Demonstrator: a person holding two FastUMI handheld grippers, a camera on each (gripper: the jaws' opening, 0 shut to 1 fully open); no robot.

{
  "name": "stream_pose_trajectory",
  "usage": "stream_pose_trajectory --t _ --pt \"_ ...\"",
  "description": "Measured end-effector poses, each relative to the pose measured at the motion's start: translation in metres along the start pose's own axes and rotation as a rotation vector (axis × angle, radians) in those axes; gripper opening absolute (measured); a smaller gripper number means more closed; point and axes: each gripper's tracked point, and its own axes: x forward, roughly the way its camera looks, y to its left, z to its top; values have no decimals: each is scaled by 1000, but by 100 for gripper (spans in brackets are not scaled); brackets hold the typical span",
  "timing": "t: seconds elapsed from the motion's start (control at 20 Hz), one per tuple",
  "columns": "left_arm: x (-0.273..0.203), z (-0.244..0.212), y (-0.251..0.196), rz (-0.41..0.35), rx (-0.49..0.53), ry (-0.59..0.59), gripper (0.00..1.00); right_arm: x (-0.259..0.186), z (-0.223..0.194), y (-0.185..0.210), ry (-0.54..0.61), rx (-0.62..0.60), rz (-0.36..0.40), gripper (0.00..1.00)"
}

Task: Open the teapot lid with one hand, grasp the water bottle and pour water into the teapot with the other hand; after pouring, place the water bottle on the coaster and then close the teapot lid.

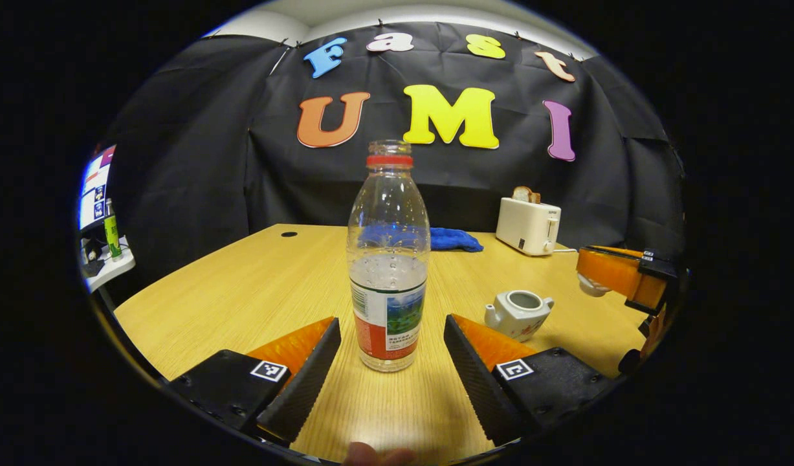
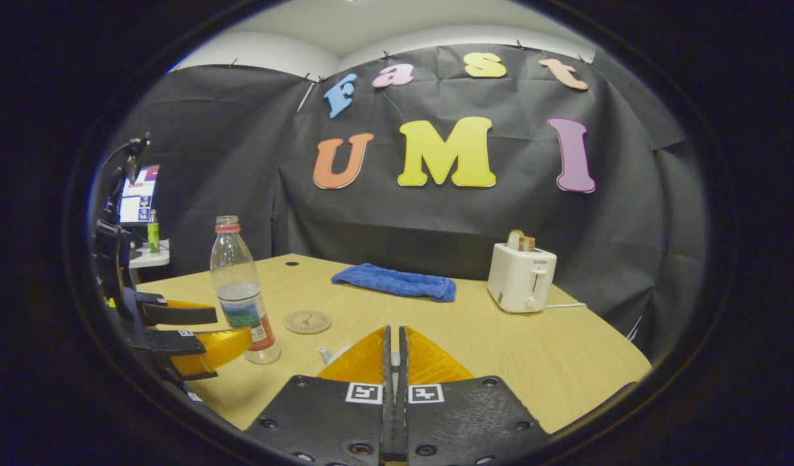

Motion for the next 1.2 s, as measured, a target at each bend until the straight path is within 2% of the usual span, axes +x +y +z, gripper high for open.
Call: stream_pose_trajectory --t 0.4,0.65,0.75,0.95,1.2 --pt "26 4 4 5 24 9 100 -6 0 -17 4 -3 -27 0" --pt "29 7 7 4 39 11 82 -6 -4 -18 11 -1 -20 0" --pt "28 7 8 7 66 16 78 -6 -4 -18 12 5 -15 0" --pt "23 25 15 26 191 7 76 -7 -4 -24 7 12 -16 0" --pt "20 39 26 48 448 33 75 -8 -6 -36 7 34 -23 0"
